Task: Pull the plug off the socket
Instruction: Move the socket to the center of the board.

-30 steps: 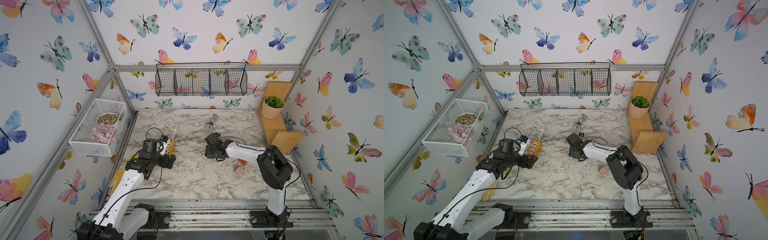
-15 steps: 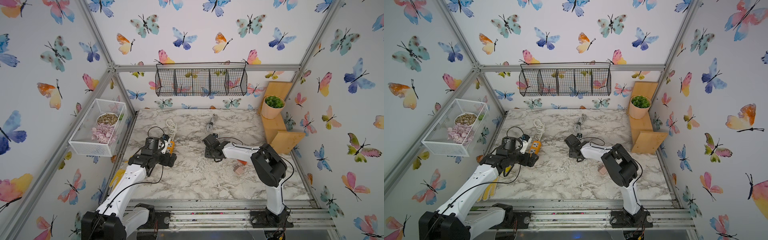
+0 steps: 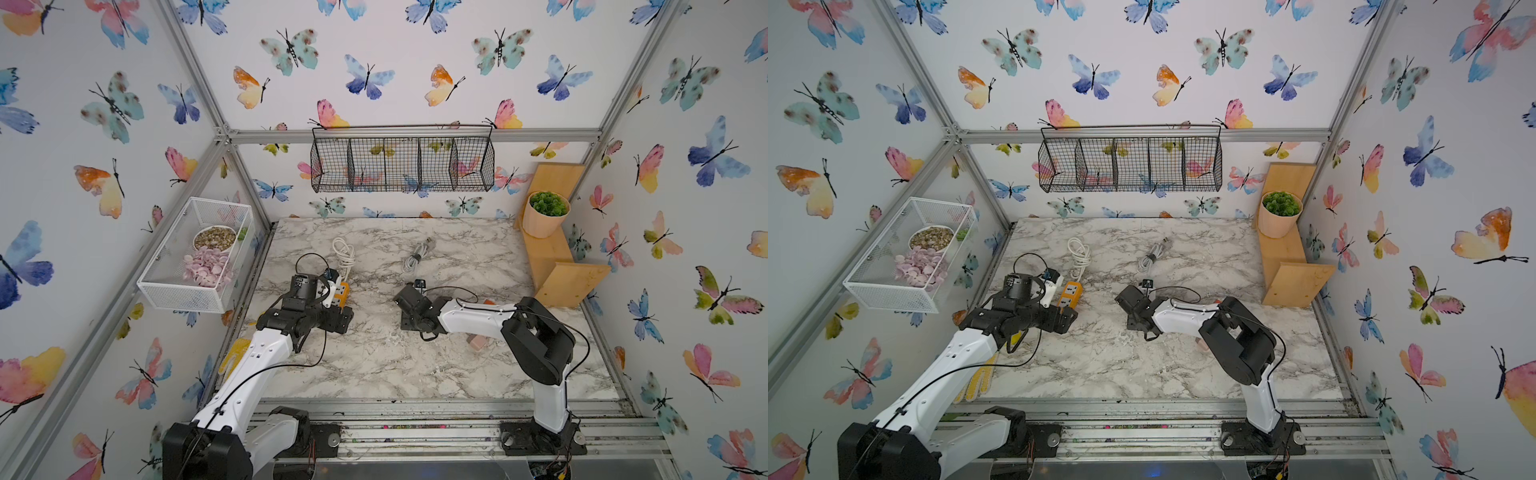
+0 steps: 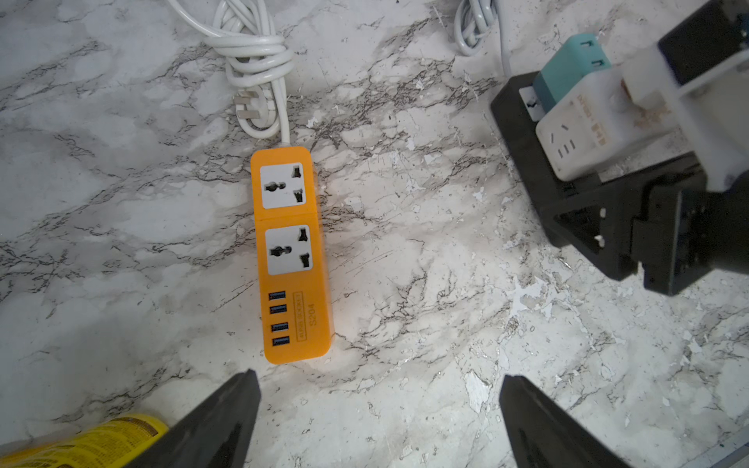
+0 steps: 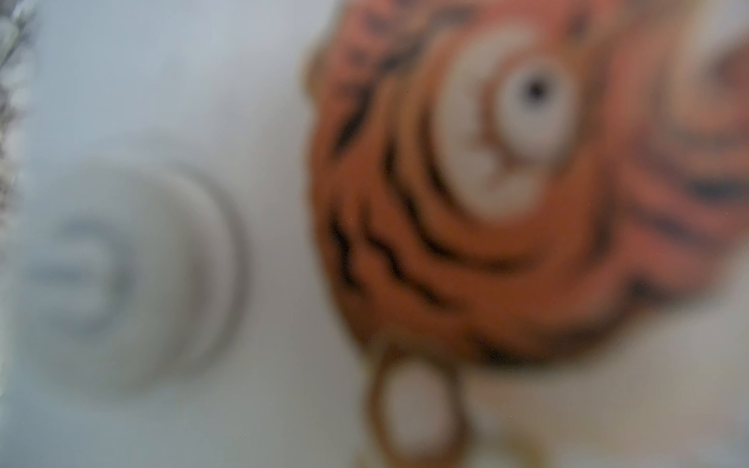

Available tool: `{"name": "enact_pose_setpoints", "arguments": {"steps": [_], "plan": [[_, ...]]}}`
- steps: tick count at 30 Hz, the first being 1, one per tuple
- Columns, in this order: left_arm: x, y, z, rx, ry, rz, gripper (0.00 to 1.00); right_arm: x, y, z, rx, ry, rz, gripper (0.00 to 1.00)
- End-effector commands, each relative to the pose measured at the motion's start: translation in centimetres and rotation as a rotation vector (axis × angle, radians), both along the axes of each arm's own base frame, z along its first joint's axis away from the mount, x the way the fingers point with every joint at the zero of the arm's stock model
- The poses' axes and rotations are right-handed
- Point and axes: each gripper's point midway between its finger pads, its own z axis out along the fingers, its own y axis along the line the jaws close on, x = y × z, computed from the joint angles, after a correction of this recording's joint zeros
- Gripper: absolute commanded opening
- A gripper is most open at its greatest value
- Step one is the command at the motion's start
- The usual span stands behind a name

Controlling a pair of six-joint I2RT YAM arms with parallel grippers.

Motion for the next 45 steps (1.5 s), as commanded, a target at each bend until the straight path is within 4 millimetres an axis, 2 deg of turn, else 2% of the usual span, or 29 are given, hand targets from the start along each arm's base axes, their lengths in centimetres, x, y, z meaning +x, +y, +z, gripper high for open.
{"name": "enact_pose_setpoints", "arguments": {"steps": [1,7,10,13,17,20,28,30,36,39,45], "plan": [[0.1,-0.1,0.7,-0.013,-0.017,-0.005,0.98,-5.1,-0.4,-2.5,-0.027,0.139,0.038,0.39],[0.1,-0.1,0.5,-0.011,-0.010,-0.006,0.98,-10.2,0.6,-2.5,-0.041,0.164,0.115,0.42],[0.1,-0.2,0.4,-0.014,-0.005,-0.009,0.98,-12.6,1.8,-2.8,-0.011,0.194,0.161,0.46],[0.0,-0.3,0.2,-0.015,0.004,-0.013,0.98,-13.8,2.3,-2.6,-0.022,0.197,0.181,0.55],[0.0,-0.3,0.1,-0.017,0.009,-0.019,0.98,-14.3,2.7,0.3,-0.014,0.148,0.202,0.73],[-0.1,-0.4,0.2,-0.018,0.008,-0.023,0.98,-14.2,2.1,3.4,0.029,0.098,0.219,0.83],[-0.3,-0.7,0.1,-0.022,0.013,-0.052,0.98,-12.6,0.1,11.7,-0.001,-0.096,0.317,0.82],[-0.4,-0.8,0.0,-0.023,0.014,-0.060,0.98,-11.7,0.0,12.8,-0.021,-0.112,0.316,0.82],[-0.6,-0.9,0.0,-0.021,0.014,-0.073,0.99,-8.3,0.2,12.5,0.005,-0.017,0.272,0.82],[-0.5,-0.9,0.1,-0.021,0.008,-0.072,0.98,-7.3,0.9,11.8,0.038,0.028,0.295,0.84],[-0.5,-1.0,-0.1,-0.019,0.019,-0.077,0.98,-6.3,2.4,11.1,-0.022,0.063,0.335,0.88]]}}
